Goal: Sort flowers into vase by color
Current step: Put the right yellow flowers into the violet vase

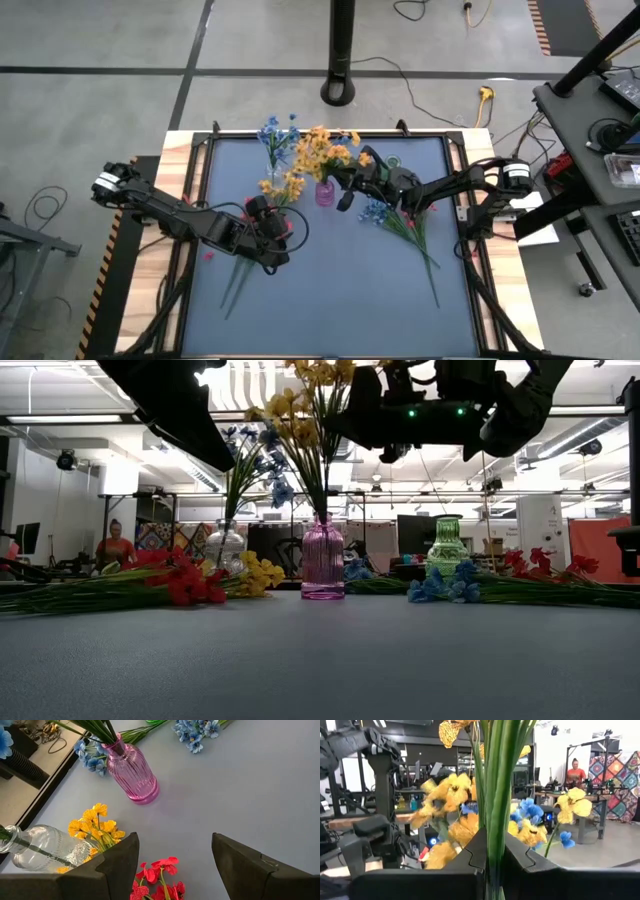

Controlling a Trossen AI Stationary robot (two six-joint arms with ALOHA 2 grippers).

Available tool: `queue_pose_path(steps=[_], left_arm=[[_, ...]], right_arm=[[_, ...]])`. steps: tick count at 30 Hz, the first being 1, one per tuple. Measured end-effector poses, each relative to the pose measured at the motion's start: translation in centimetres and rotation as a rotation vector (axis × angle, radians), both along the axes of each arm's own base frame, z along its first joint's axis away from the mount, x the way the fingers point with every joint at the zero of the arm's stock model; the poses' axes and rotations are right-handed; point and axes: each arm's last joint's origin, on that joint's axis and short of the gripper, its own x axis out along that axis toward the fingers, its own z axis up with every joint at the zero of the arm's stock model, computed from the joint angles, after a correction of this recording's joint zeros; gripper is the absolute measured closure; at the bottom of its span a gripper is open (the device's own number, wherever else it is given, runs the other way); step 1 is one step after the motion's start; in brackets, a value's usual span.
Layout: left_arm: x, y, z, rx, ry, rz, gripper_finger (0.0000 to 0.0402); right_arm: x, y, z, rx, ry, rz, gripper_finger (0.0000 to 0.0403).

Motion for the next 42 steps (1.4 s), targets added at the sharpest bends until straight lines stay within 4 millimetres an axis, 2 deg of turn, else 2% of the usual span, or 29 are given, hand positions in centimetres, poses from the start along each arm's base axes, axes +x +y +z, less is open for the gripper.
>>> queue_pose_path(steps=[19, 42], left_arm=[[0.1, 0.0, -0.2, 0.038, -0.003, 0.022, 0.0169], [0.2, 0.1, -0.2, 0.031, -0.015, 0.040, 0.0169]], right_arm=[[0.2, 0.0, -1.5, 0.012, 0.162, -0.002, 0.0381], [0.2, 0.0, -2.4, 0.009, 0.273, -0.004, 0.0380]])
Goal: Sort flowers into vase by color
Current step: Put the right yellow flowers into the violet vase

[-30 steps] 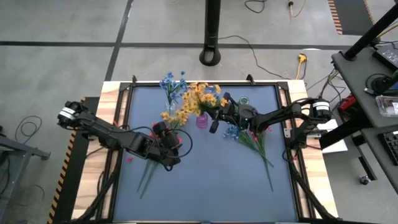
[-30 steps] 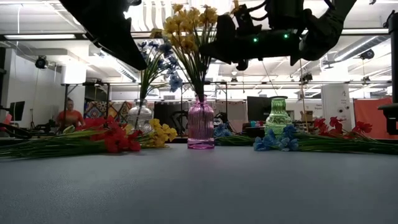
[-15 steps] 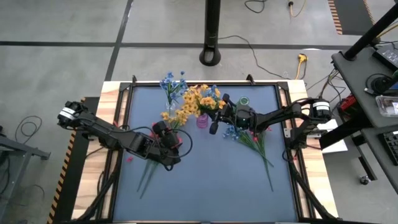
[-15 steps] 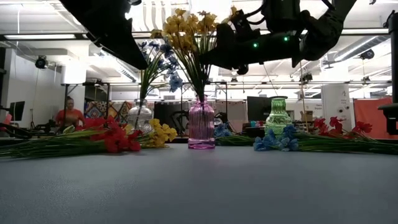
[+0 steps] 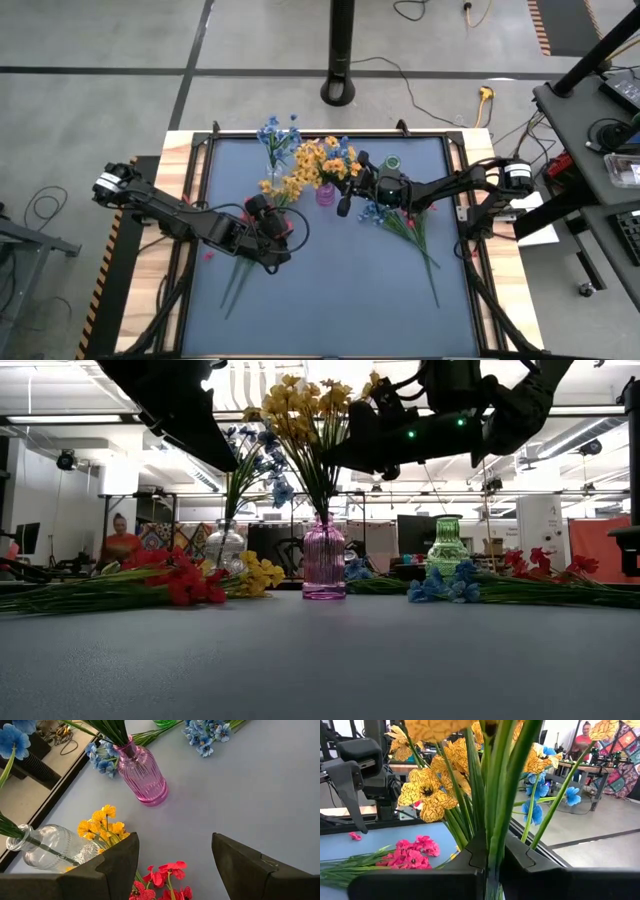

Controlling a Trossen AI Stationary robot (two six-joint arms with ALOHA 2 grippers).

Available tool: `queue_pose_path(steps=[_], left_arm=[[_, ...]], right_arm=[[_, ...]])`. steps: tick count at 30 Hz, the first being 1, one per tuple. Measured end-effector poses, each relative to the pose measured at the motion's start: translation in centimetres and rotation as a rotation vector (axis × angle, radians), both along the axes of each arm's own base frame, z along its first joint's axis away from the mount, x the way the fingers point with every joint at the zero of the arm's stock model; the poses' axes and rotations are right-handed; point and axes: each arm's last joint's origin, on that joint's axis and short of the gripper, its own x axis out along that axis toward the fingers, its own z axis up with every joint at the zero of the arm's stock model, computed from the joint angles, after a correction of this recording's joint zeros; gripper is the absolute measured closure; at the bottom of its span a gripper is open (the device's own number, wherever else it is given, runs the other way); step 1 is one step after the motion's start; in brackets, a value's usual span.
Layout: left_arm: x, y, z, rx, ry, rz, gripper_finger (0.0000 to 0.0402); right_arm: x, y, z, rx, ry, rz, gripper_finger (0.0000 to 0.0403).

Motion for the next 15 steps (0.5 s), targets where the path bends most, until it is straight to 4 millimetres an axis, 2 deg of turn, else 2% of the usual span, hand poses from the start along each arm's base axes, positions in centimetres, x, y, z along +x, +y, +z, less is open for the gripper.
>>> queue_pose_path(steps=[6, 15], left_arm=[[0.0, 0.0, 0.0, -0.003, -0.003, 0.004, 0.0169], [0.0, 0.0, 0.0, -0.010, -0.008, 0.010, 0.0169]], right_arm=[[0.0, 0.0, -0.6, 0.008, 0.049, -0.002, 0.0355], [-0.1, 0.1, -1.2, 0.036, 0.114, -0.001, 0.0244]])
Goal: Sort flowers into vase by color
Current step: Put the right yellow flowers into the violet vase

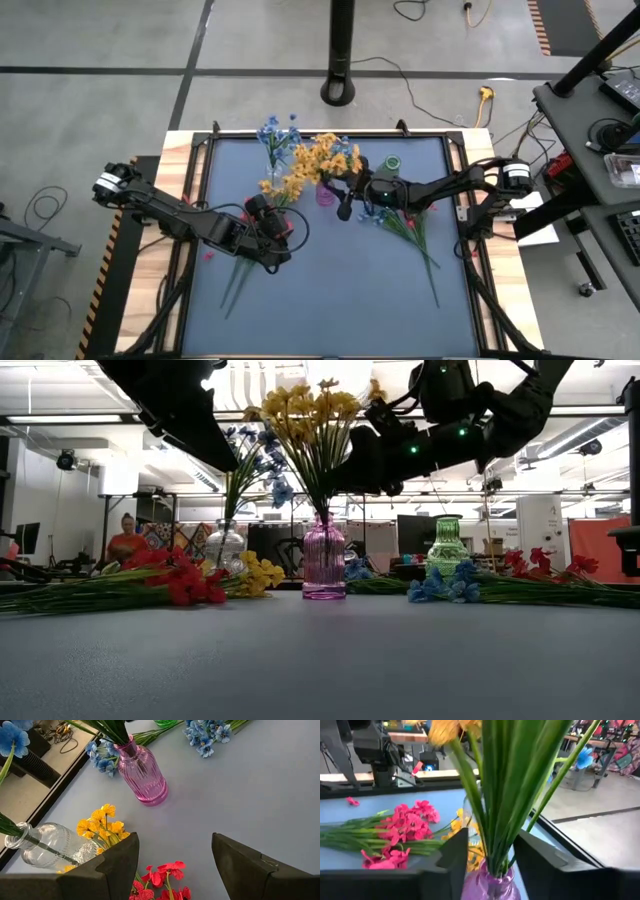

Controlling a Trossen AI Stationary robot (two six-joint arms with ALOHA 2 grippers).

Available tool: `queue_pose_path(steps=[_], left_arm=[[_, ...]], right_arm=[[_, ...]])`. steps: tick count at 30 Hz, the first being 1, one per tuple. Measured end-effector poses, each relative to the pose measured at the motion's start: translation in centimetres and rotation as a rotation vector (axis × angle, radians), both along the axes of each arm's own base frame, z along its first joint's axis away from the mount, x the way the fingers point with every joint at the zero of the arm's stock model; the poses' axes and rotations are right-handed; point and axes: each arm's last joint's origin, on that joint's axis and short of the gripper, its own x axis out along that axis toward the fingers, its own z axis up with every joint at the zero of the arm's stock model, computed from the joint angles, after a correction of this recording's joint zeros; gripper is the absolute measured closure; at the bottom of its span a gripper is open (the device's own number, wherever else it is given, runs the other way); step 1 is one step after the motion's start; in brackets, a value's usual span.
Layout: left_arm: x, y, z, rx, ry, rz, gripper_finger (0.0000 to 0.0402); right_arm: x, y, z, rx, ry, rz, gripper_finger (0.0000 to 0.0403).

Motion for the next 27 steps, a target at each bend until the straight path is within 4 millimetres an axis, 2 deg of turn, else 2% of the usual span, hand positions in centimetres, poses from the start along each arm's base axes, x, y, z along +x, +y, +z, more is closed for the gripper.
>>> queue_pose_path(steps=[7, 12, 19, 27], left_arm=[[0.0, 0.0, 0.0, -0.002, -0.001, 0.002, 0.0169], [0.0, 0.0, 0.0, -0.013, -0.009, 0.013, 0.0169], [0.0, 0.0, 0.0, -0.021, -0.014, 0.023, 0.0169], [0.0, 0.0, 0.0, -0.025, -0.017, 0.026, 0.0169]], right_arm=[[-0.8, 0.1, 0.6, 0.035, 0.062, -0.003, 0.0167], [-1.8, 0.2, 1.5, 0.063, 0.128, -0.008, 0.0134], [-3.1, 0.4, 2.2, 0.108, 0.206, -0.019, 0.0115], [-4.2, 0.5, 2.8, 0.158, 0.233, -0.055, 0.0117]])
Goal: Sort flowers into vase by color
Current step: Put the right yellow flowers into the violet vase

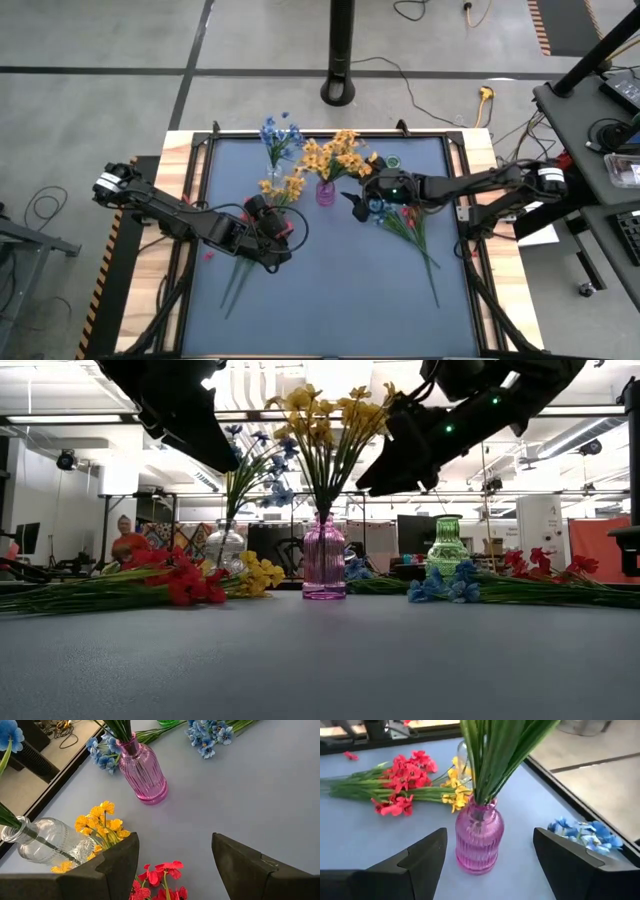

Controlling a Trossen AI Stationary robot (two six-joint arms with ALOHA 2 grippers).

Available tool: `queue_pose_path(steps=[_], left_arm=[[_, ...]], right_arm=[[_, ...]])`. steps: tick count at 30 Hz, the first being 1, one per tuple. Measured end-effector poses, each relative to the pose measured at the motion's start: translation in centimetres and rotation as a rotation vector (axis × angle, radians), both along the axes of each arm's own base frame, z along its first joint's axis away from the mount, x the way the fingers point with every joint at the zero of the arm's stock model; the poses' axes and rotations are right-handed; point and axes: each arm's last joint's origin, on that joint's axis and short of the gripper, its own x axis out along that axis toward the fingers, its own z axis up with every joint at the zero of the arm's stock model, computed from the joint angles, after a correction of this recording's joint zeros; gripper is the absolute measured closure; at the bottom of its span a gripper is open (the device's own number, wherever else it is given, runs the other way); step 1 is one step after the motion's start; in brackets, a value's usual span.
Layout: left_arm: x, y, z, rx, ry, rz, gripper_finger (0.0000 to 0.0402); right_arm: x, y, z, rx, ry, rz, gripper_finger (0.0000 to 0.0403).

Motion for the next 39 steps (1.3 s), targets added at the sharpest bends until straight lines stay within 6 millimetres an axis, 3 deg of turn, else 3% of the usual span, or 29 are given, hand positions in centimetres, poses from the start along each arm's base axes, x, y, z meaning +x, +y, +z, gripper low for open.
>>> queue_pose_path(steps=[10, 26, 39], left_arm=[[0.0, 0.0, 0.0, 0.000, 0.000, 0.000, 0.0169], [0.0, 0.0, 0.0, -0.002, -0.002, 0.001, 0.0169], [0.0, 0.0, -0.1, -0.002, -0.001, 0.001, 0.0169]], right_arm=[[0.7, -0.2, 1.5, -0.027, -0.246, -0.036, 0.0163], [1.5, -0.3, 2.0, -0.060, -0.253, -0.019, 0.0290], [2.8, -0.4, 0.7, -0.073, -0.191, -0.007, 0.0364]])
